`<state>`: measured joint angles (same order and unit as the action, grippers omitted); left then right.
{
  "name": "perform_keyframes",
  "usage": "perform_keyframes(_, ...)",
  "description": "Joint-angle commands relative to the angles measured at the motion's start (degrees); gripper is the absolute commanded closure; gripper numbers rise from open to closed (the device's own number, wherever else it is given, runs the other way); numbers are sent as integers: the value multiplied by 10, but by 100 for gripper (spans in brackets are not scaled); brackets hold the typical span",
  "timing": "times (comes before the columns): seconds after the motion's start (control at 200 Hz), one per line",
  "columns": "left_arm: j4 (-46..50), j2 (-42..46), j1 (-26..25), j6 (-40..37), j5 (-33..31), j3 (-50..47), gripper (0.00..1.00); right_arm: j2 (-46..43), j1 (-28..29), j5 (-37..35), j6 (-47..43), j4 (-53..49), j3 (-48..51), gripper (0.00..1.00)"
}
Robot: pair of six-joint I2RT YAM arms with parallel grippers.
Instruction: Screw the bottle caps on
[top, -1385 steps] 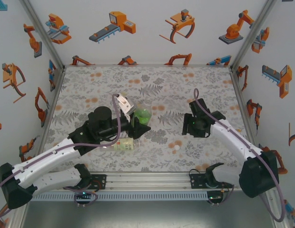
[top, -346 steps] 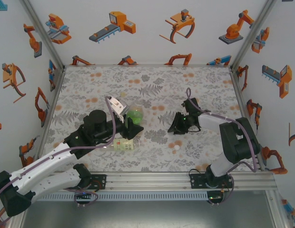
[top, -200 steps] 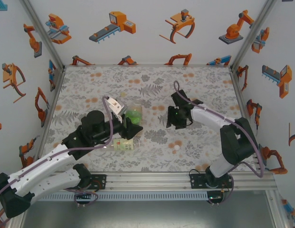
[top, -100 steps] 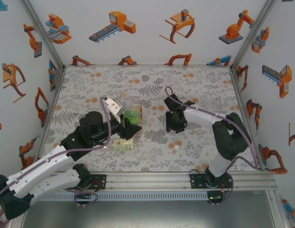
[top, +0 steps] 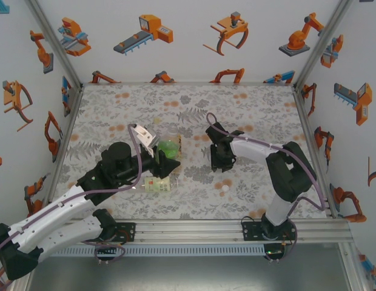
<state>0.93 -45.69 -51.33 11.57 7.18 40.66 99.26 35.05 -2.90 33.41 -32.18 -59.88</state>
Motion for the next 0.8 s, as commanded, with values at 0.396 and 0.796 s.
perform_keyframes(0.396,-5,-7,4,6,6,6,100,23,10,-24,-11,3,-11,59)
perform_keyframes(0.796,0,-12,4,6,12,10,100,31,10,-19,-19,-1,-16,62)
